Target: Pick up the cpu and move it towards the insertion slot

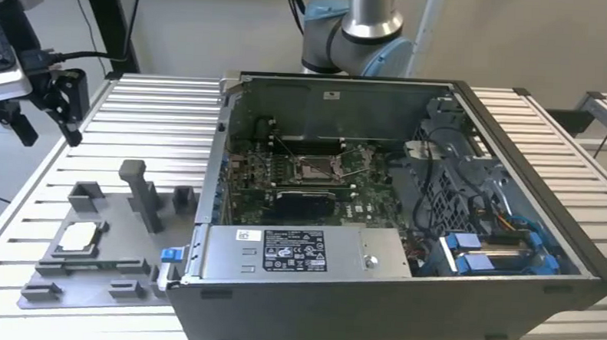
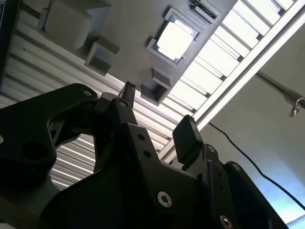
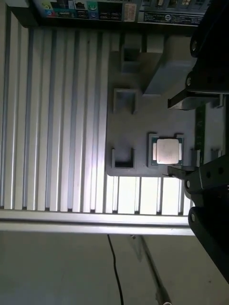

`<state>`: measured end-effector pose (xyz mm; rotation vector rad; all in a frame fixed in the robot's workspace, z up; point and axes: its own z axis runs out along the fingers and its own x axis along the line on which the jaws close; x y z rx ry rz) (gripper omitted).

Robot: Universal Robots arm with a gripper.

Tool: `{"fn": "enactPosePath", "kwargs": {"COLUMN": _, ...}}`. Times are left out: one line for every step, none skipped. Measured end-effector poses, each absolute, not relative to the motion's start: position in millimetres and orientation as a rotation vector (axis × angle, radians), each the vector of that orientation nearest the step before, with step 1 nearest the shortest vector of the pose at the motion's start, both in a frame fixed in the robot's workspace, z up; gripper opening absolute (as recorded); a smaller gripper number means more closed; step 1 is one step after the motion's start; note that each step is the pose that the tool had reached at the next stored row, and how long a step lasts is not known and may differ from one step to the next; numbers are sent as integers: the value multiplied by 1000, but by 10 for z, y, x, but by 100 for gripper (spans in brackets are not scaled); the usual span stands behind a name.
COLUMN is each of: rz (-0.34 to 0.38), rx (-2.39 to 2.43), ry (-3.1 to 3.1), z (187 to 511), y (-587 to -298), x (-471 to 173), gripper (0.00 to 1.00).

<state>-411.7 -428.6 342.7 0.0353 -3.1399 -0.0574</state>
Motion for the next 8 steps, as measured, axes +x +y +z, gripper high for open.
{"fn": "enactPosePath", "kwargs": {"rz": -57, "rx": 35, "ry": -3140, "z": 3410, "y": -4286, "x": -4119, "gripper": 100}}
{"fn": "enactPosePath", "kwargs": {"rz": -56, "rx": 35, "ry": -3140, "z": 3392, "y": -4287, "x": -4122, "gripper": 100}}
{"fn": "enactPosePath", "kwargs": {"rz": -56, "rx": 36, "ry": -3140, "z": 3373, "y": -4290, "x": -4125, "gripper": 100}}
{"fn": "enactPosePath", "kwargs": {"rz": -56, "rx": 35, "ry": -3140, "z": 3356, "y": -4295, "x": -4127, "gripper": 100}}
{"fn": "enactPosePath", "kwargs": {"rz": -56, "rx": 35, "ry": -3139, "z": 3339, "y": -4305, "x": -4130, "gripper": 100}}
{"fn": "enactPosePath", "kwargs": {"rz": -56, "rx": 35, "ry": -3139, "z": 3322, "y": -4317, "x": -4131, "gripper": 100}}
{"fn": "enactPosePath", "kwargs": {"rz": -56, "rx": 35, "ry": -3139, "z": 3305, "y": -4332, "x": -4132, "gripper": 100}}
{"fn": "enactPosePath", "kwargs": {"rz": -56, "rx": 35, "ry": -3138, "z": 3286, "y": -4350, "x": -4132, "gripper": 100}}
